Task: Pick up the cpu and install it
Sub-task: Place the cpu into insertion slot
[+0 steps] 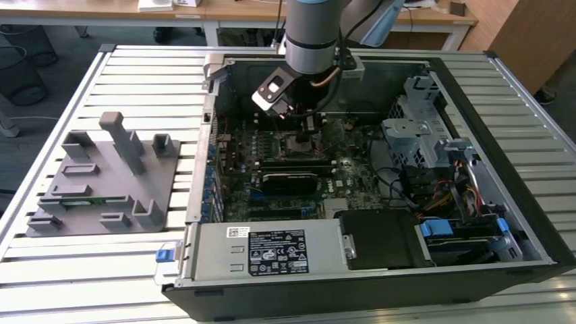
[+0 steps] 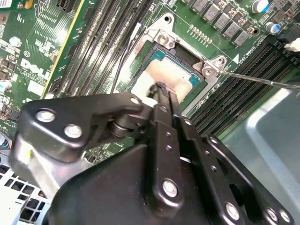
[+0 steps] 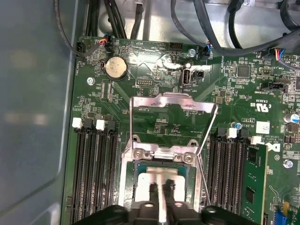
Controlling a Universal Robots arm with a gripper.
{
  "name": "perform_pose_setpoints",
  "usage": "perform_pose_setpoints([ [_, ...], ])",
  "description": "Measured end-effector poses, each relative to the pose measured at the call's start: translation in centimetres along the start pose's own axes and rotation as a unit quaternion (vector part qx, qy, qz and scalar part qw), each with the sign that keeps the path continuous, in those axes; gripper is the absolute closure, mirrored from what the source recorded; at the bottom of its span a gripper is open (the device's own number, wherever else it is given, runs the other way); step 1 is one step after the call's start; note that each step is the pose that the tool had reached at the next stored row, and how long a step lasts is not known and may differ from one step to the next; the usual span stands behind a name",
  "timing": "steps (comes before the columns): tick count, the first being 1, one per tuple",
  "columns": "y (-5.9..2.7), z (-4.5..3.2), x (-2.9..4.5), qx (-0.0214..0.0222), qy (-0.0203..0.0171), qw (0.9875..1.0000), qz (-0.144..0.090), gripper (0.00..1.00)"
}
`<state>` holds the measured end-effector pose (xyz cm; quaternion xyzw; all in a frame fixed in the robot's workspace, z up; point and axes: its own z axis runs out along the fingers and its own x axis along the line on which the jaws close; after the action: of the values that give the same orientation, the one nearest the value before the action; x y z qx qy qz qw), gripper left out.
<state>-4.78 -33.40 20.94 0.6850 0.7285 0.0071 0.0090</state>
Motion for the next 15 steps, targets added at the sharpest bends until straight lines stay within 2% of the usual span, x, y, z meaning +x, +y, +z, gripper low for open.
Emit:
perform_pose_setpoints([
  [1, 0.00, -0.05, 0.00, 0.0000, 0.0000, 1.0000, 0.000, 0.81],
  [3, 0.00, -0.16, 0.00, 0.0000, 0.0000, 1.0000, 0.000, 0.89],
  [15, 0.01, -0.68, -0.01, 0.0000, -0.0001, 1.0000, 0.000, 0.89],
])
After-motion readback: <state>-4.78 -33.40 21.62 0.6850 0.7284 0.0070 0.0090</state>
